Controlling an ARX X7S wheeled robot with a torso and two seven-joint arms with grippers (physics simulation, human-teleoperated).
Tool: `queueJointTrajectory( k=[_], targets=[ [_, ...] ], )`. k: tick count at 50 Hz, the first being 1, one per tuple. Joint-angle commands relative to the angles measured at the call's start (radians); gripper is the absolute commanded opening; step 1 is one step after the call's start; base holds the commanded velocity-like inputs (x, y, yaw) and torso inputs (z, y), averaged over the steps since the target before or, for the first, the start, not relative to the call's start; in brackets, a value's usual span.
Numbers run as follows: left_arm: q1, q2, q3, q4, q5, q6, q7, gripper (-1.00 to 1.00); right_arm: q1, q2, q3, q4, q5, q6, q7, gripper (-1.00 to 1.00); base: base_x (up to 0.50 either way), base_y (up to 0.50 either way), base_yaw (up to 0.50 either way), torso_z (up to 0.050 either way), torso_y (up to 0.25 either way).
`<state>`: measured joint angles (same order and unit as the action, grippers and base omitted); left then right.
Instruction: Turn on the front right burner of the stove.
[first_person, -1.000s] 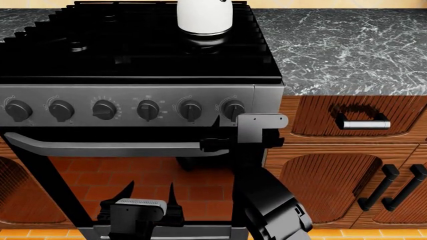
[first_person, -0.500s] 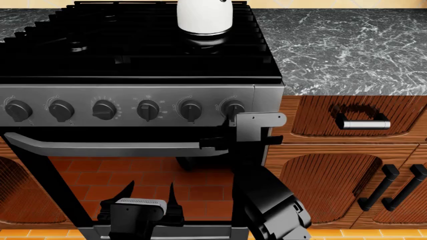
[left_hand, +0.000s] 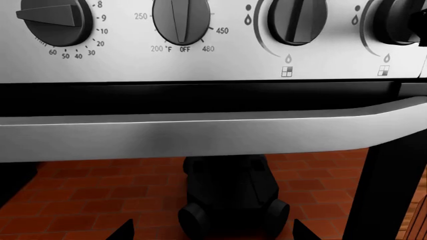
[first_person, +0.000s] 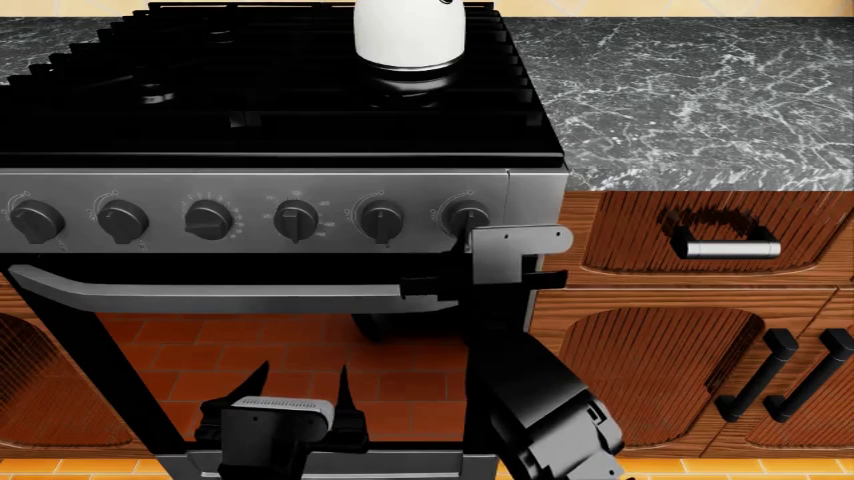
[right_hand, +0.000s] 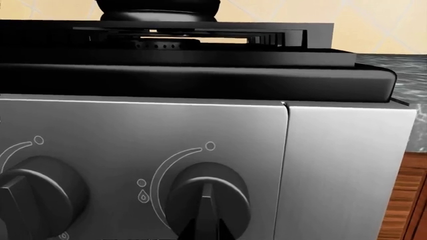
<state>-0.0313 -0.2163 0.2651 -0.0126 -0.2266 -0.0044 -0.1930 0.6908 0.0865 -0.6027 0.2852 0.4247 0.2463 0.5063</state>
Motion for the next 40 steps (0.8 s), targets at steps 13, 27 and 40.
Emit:
queueJointTrajectory(
  k=[13, 27, 40],
  targets=[
    [0.000, -0.007, 0.011, 0.000, -0.003, 0.005, -0.010, 1.00, 0.046, 0.068, -0.259, 0.005, -0.184, 0.064, -0.069, -1.00, 0.00, 0.00, 0.00, 0.000, 0.000],
    [-0.003, -0.011, 0.015, -0.004, -0.009, 0.007, -0.015, 1.00, 0.089, 0.086, -0.345, 0.049, -0.255, 0.017, -0.129, -1.00, 0.00, 0.00, 0.00, 0.000, 0.000],
    [-0.003, -0.013, 0.019, -0.003, -0.009, 0.007, -0.026, 1.00, 0.171, 0.127, -0.420, 0.086, -0.363, 0.012, -0.151, -1.00, 0.00, 0.00, 0.00, 0.000, 0.000]
  ],
)
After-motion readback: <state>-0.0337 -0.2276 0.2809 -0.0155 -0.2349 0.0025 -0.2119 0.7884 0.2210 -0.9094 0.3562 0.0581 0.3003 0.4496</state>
